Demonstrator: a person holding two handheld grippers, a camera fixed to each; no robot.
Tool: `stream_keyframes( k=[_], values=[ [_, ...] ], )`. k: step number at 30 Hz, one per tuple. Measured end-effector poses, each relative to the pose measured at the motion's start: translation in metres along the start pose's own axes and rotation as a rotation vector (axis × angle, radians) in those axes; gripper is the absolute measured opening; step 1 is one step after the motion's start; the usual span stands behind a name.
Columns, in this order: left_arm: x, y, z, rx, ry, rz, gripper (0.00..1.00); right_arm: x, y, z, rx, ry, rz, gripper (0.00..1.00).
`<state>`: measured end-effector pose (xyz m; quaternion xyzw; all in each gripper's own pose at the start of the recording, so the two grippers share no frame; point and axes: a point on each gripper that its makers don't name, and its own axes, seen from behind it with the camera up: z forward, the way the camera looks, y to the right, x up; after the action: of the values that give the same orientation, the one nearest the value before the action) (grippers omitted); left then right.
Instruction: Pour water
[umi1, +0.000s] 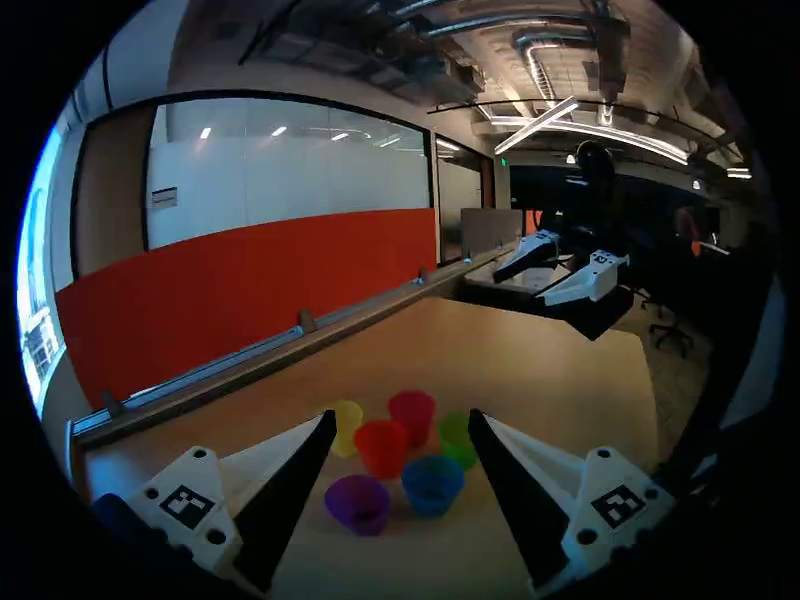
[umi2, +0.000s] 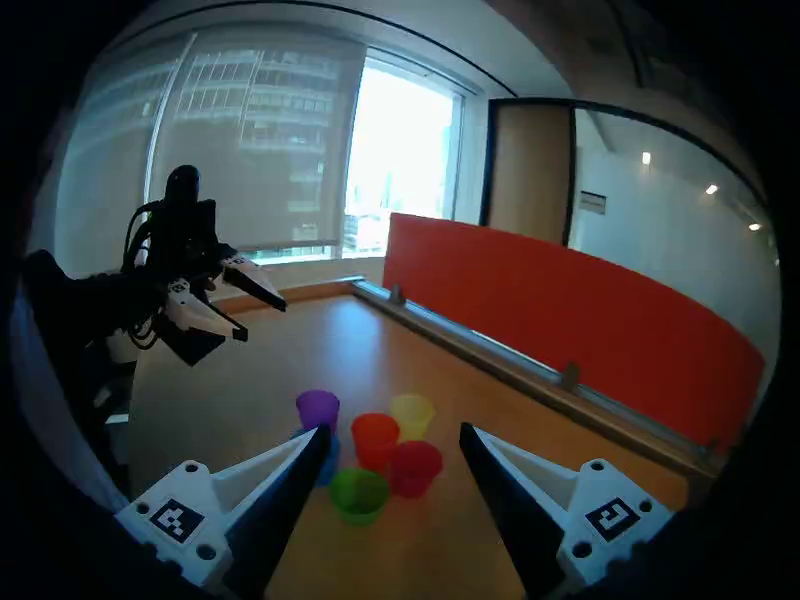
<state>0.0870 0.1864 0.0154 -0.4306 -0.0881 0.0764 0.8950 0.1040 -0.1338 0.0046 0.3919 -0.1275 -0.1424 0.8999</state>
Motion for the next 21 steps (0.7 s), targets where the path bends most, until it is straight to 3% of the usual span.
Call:
stream_keyframes(
  k=[8,21],
  values=[
    [-0.035,0.005,0.016,-0.02,-0.089,0.007,0.98,-0.02,0.002,0.012,0.013,-0.041,0.001,1.0],
    [-0.069,0.009,0.034,-0.061,-0.158,-0.005,0.98,-0.06,0.0,0.036,0.037,-0.104,-0.011,1.0]
  ],
)
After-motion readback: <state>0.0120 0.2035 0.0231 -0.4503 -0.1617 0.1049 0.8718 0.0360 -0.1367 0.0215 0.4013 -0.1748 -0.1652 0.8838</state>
